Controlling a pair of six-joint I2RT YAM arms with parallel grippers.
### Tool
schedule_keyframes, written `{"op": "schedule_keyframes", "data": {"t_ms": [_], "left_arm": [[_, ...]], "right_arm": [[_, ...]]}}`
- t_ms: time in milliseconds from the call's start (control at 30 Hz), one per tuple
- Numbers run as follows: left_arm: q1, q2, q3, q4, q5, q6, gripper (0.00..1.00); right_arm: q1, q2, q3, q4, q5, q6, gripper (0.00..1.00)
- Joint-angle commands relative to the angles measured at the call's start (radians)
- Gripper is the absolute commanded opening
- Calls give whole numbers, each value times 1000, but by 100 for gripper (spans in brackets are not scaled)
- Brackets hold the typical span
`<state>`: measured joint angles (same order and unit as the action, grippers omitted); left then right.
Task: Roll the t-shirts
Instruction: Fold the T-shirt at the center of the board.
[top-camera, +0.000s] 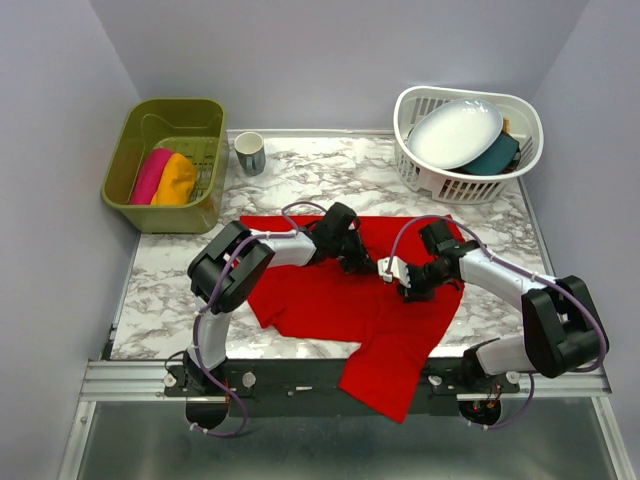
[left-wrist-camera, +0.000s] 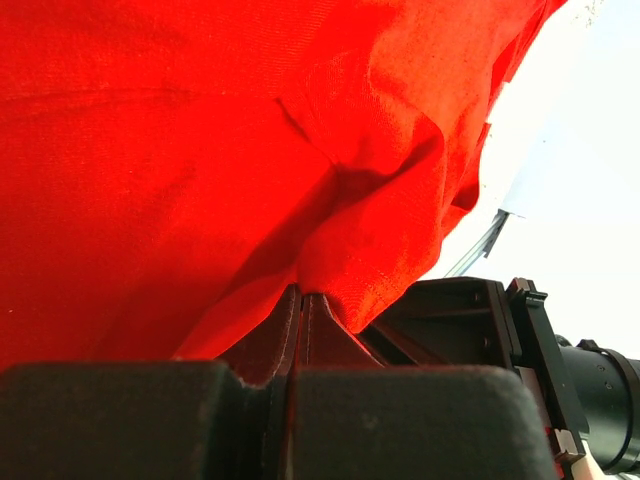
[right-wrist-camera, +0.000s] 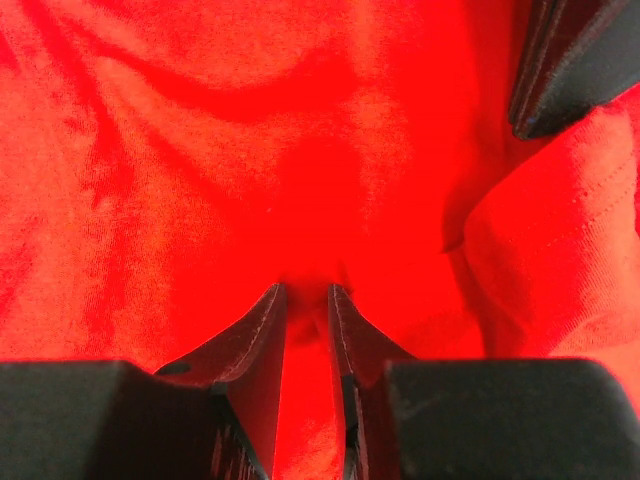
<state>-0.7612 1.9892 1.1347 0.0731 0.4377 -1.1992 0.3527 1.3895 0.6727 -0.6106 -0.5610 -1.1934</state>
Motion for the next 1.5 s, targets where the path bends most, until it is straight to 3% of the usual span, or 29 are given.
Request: {"op": "schedule_keyframes", "data": {"t_ms": [0,600,1100,1233,1400,1467], "left_arm": [[-1,-21,11,16,-13,9,0],[-1,-17,7,27,-11,0,0],[-3,-23,-6,30,-17,3,0],[-1,-20,-6,30,-17,1,0],[-3,-15,-1,27,-19,3,0],[-3,-17,0,27,-22,3,0]], "right_arm": [[6,5,24,17,42,31,31],[5,-64,57,-86,13,14,32],[5,40,41,-20,92,-2,31],[6,49,44,-12,102,-5,24],[5,25,42,-29,99,-3,7],[6,14,44,-47,95,-2,6]]}}
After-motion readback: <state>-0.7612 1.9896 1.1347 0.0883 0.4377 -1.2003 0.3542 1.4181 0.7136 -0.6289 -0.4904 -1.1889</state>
